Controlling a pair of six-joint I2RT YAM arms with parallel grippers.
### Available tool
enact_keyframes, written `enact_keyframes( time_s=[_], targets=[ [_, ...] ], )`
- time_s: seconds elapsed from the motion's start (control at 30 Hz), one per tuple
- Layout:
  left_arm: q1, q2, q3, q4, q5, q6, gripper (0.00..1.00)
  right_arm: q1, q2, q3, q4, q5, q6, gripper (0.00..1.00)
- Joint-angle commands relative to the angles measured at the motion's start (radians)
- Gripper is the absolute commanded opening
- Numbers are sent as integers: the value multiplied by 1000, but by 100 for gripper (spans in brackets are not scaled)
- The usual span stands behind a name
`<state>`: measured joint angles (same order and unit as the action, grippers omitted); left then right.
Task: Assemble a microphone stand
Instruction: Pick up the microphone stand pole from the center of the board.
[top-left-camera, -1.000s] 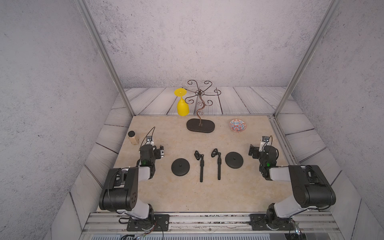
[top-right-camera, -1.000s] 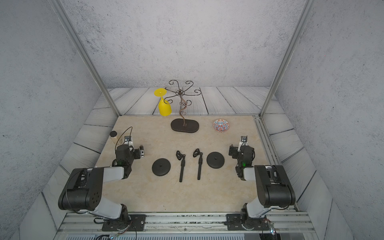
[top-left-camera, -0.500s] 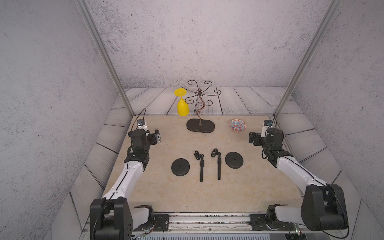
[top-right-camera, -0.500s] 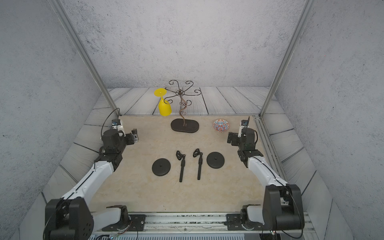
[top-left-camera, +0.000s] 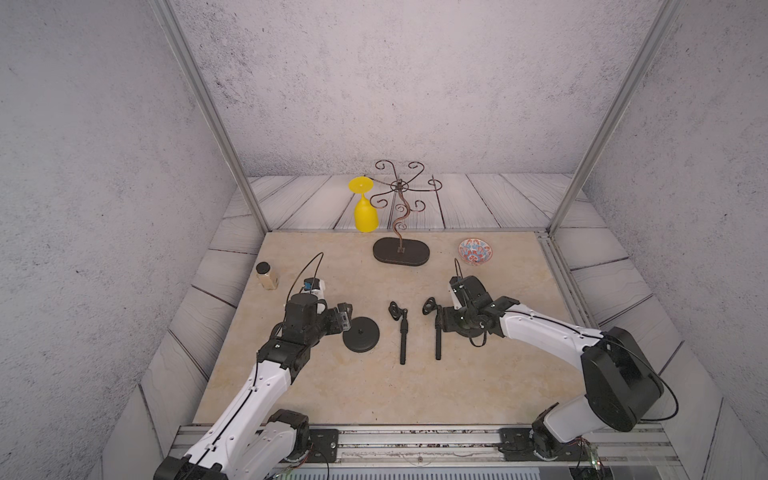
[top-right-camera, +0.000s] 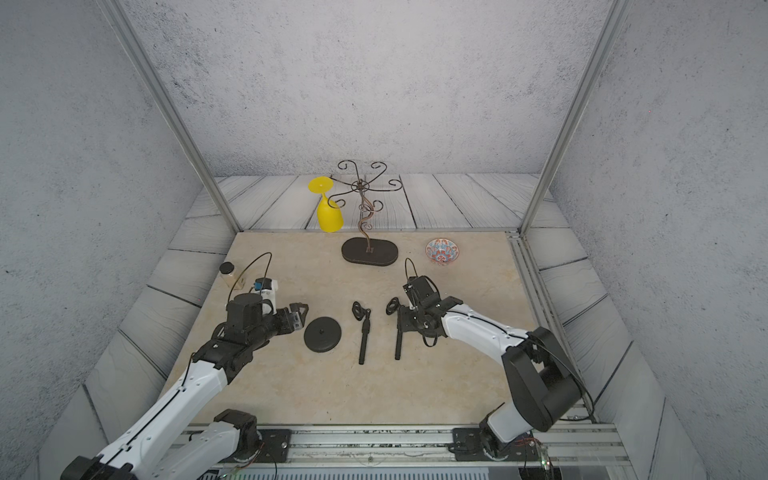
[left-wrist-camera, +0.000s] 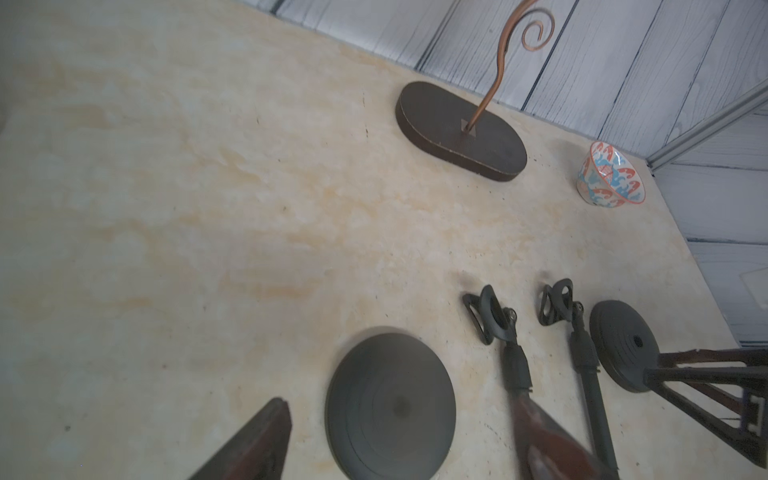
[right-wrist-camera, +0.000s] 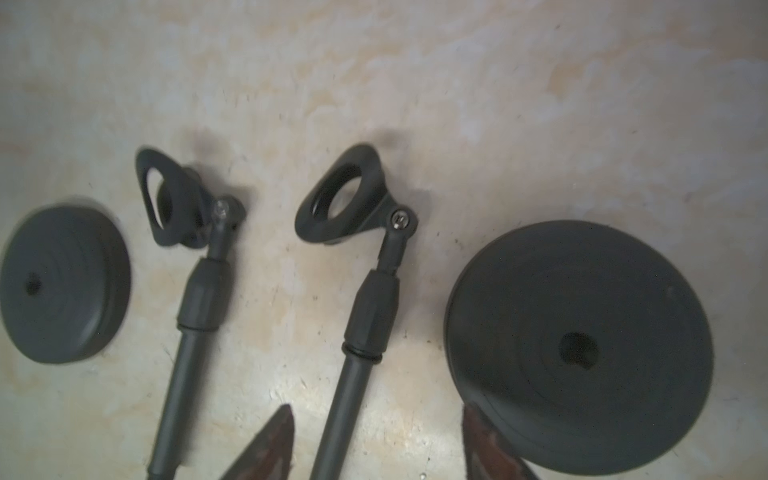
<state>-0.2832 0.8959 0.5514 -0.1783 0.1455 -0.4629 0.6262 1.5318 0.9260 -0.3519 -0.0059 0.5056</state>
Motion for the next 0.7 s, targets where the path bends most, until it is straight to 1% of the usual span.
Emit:
enact_keyframes(
  time_s=[0.0,0.1,0.2,0.3,0.47,0.57,0.67],
  targets=[
    [-28,-13,-14,-22,21,-50,86,37,38,6,-35,33,69,54],
    [-48,0,-20,-21,29,-63,85,50,66,7,-20,28,77,49],
    [-72,18,-25,-2,38,-77,84,60,103,27,-23,27,76,46],
    [-93,41,-20,8,41,-93,84,68,145,51,-47,52,74,42],
    [-121,74,-5,18,56,-104,83,70,191,38,-18,54,76,37],
    [-135,95,22,10,69,-103,83,72,206,36,-7,55,77,34],
    [-150,123,60,3,91,-105,82,72,221,31,2,62,72,29]
  ],
)
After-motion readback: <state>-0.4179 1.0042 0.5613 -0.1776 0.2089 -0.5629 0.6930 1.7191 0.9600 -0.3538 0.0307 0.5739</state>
